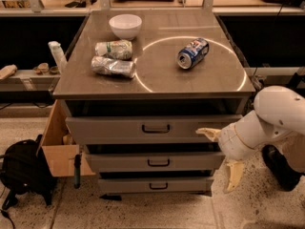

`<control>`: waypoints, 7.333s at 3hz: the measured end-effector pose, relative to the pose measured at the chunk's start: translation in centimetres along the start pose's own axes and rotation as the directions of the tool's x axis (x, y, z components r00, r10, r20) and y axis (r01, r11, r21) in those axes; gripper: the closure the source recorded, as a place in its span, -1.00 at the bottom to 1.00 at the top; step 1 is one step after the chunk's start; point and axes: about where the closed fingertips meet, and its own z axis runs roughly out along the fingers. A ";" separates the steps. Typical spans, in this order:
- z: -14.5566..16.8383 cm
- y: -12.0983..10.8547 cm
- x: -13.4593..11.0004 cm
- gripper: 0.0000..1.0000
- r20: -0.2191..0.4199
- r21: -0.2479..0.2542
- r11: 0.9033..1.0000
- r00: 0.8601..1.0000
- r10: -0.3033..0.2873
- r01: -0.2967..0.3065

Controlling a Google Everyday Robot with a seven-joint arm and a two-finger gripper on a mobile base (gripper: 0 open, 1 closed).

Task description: Open middle drawer

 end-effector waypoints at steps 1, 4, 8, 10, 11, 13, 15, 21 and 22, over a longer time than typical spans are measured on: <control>2.2 0.7 2.1 -1.00 -0.014 -0.012 0.998 0.998 0.062 -0.063; 6.8 0.3 5.8 -1.00 -0.046 0.008 0.986 0.985 0.166 -0.166; 10.5 -0.1 9.2 -1.00 -0.046 0.019 0.970 0.969 0.243 -0.242; 13.1 -0.2 11.9 -1.00 -0.049 0.016 0.955 0.954 0.297 -0.296; 14.2 -0.5 12.8 -1.00 -0.048 0.014 0.948 0.947 0.318 -0.317; 18.0 -3.0 14.2 -1.00 -0.055 -0.021 0.938 0.937 0.346 -0.347; 18.1 -3.1 14.2 -0.62 -0.055 -0.022 0.937 0.936 0.347 -0.348; 16.8 1.3 14.1 1.00 -0.051 -0.030 0.924 0.924 0.378 -0.380; 16.5 2.5 14.0 0.96 -0.049 -0.033 0.919 0.919 0.391 -0.393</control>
Offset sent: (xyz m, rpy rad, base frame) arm 0.0021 -0.0224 -0.0657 -0.0274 0.0779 -0.1169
